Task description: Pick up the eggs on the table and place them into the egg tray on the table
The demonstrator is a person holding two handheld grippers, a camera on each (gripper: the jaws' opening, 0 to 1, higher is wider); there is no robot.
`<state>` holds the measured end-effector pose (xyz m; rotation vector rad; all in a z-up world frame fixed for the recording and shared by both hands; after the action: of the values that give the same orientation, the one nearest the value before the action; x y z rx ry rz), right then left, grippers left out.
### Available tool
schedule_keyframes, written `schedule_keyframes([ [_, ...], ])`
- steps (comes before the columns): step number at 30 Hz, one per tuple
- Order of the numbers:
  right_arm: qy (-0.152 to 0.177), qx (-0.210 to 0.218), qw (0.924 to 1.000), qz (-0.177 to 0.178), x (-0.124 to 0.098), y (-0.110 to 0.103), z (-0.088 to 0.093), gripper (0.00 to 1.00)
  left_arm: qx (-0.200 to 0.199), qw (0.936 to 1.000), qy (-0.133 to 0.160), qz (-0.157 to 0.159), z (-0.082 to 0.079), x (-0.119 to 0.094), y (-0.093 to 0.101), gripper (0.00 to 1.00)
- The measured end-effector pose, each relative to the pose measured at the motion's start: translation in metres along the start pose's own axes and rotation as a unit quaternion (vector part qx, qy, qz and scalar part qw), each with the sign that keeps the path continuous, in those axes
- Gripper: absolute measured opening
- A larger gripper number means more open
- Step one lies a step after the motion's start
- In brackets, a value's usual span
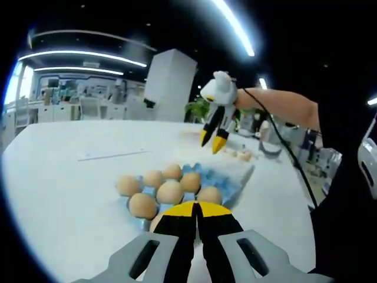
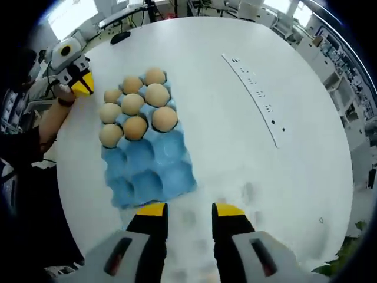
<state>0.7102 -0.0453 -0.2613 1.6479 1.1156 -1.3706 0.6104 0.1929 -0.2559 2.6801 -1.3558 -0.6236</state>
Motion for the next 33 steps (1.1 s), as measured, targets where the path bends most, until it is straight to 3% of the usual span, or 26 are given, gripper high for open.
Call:
schedule_keyframes([
  [6, -0.008, 0.017, 0.9998, -0.001, 0.0, 0.004, 0.039, 0.31, 0.002, 1.0, -0.006, -0.001, 0.002, 0.002, 0.0, 0.0],
  [18, 0.001, 0.028, 0.9996, 0.003, -0.012, -0.002, 0.09, 0.3, 0.007, 0.9998, -0.014, -0.008, 0.005, 0.005, -0.001, 0.0],
  [24, -0.018, 0.05, 0.9986, 0.002, -0.011, 0.012, 0.123, 0.3, 0.004, 0.9998, -0.016, -0.01, 0.007, 0.006, -0.002, 0.0],
  [33, -0.032, 0.053, 0.9981, 0.01, -0.008, 0.008, 0.162, 0.29, -0.002, 0.9998, -0.019, -0.009, 0.009, 0.008, -0.002, 0.0],
])
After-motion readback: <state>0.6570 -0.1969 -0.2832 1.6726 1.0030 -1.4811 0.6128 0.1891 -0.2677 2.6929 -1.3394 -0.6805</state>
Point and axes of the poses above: the point that each gripper's makers call its tool centre point, and the gripper's own axes: x roughly forward along the fingers, y roughly to its right, z roughly out of its underside, the point moved 2 cm from there along -x, roughly backward along the fingers, and after that the axes turned 4 degrees about -y, right-handed, at the moved point
